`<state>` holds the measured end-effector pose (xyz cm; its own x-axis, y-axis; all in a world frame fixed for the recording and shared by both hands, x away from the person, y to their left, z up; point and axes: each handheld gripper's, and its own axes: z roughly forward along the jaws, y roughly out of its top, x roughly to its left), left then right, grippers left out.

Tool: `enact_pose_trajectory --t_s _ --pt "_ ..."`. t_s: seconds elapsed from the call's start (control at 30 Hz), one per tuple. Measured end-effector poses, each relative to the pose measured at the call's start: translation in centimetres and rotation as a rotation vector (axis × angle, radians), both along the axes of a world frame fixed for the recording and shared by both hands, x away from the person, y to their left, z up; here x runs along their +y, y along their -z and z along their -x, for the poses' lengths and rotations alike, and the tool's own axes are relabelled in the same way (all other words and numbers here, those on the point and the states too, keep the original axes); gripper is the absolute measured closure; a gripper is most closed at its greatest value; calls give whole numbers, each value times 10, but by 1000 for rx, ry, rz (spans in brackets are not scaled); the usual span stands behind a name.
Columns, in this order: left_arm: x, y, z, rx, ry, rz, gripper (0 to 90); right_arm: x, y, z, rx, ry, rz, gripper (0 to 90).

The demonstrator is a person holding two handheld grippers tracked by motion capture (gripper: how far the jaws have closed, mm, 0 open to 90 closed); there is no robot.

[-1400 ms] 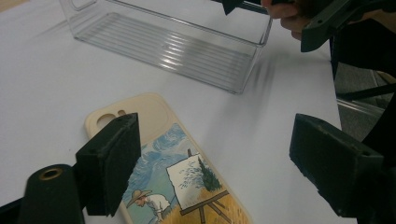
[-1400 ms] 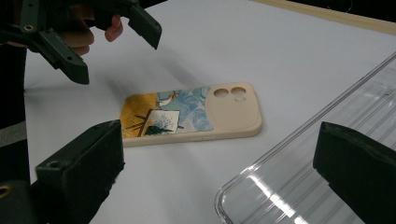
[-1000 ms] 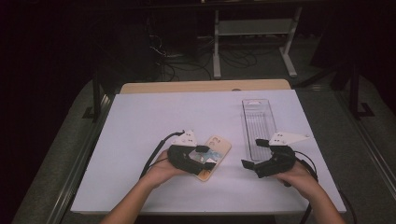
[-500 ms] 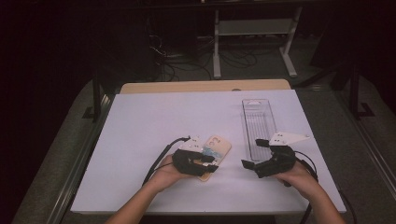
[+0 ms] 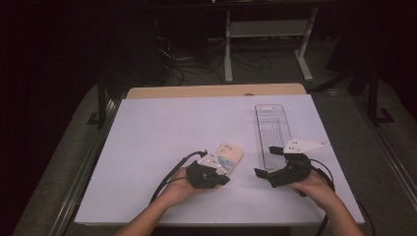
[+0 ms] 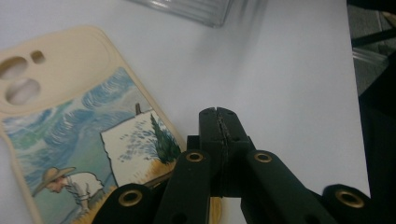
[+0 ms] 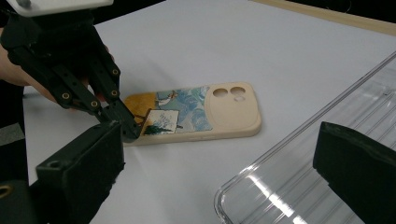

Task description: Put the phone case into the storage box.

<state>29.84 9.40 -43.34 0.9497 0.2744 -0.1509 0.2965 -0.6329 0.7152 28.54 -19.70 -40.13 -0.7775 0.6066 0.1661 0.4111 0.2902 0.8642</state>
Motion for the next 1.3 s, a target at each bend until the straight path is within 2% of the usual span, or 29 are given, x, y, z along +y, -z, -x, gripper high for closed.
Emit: enact_pose_trajectory --t_s 0.13,0.23,0.27,0.33,0.4,0.47,0.67,1.03,1.1,1.13,1.3 --pt "-1 3 1 6 15 -3 895 0 0 0 0 1 0 15" --pt "-3 6 2 -4 30 -26 895 0 0 0 -7 0 0 15" --pt "-4 7 2 -7 35 -43 895 0 0 1 8 4 0 16" --pt "-5 9 4 2 29 -44 895 0 0 0 -1 2 0 15" --pt "-5 10 4 0 26 -63 895 0 0 0 0 2 0 15" --pt "-5 11 4 14 14 -55 895 0 0 0 0 2 -2 15" --pt "-3 10 3 -6 15 -76 895 0 0 0 0 3 -2 15" --pt "11 9 -5 -24 -47 -93 895 0 0 0 -2 2 -1 15" --pt "18 9 -9 -28 -68 -108 895 0 0 0 -3 2 0 15" --pt "19 9 -9 -23 -83 -99 895 0 0 0 -2 3 -1 15" --pt "29 8 -15 -37 -93 -114 895 0 0 0 -2 2 0 16"
